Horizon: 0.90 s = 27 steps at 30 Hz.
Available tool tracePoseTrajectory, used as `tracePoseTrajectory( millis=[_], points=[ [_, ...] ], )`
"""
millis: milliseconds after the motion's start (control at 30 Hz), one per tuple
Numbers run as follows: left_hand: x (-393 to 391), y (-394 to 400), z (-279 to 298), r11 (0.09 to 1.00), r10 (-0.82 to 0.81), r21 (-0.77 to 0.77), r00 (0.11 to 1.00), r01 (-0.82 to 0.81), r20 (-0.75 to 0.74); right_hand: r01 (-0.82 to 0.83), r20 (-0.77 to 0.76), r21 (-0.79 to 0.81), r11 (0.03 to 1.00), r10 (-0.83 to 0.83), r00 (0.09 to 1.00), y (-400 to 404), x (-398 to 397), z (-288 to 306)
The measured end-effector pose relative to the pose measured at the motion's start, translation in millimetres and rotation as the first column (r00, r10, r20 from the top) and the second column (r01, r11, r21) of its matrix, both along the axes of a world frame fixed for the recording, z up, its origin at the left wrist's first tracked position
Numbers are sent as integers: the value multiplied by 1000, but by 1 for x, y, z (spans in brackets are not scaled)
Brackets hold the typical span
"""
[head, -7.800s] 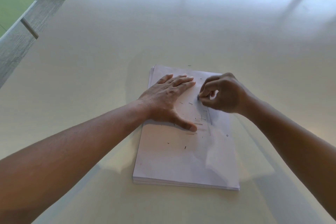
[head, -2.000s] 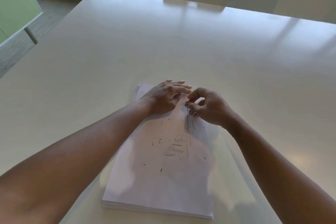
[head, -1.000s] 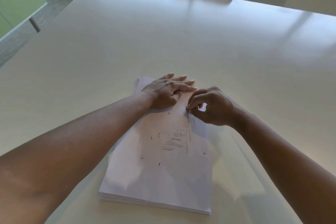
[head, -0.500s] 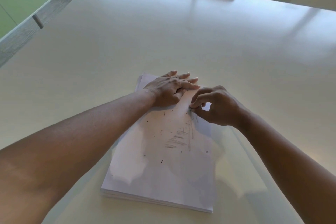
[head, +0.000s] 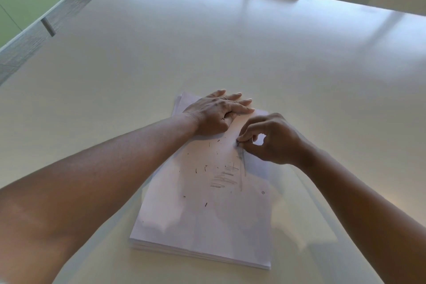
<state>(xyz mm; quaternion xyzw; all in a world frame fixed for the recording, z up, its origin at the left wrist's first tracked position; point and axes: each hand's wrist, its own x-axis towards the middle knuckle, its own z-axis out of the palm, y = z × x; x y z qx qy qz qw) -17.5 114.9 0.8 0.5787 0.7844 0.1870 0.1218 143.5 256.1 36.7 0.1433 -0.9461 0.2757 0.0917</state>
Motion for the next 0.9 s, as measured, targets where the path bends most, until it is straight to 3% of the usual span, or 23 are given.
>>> tracePoseTrajectory(
  millis=[200, 400, 500, 633, 700, 833, 900],
  points=[
    [1, -1, -1, 1000, 21, 15, 1000, -21, -2, 222, -140, 16, 975, -217, 966, 11, -19, -7],
    [0, 0, -1, 1000, 17, -11, 1000, -17, 4, 4, 48, -20, 1000, -3, 999, 3, 2, 1],
    [0, 0, -2, 1000, 6, -1, 1000, -6, 2, 29, -11, 5, 1000, -29, 1000, 1, -6, 0],
    [1, -1, -2, 1000, 6, 11, 1000, -6, 13, 192, -174, -2, 981, -189, 966, 1, -24, -9],
    [0, -1, -2, 1000, 9, 2, 1000, -9, 13, 207, -176, -39, 978, -210, 962, -4, -24, -13],
    [-4, 2, -3, 1000, 5, -26, 1000, -5, 8, 68, -103, -97, 993, -78, 992, -18, -12, -15],
    [-6, 2, -4, 1000, 4, -31, 1000, -4, 15, 104, -107, -117, 988, -116, 987, -17, -13, -15]
  ],
)
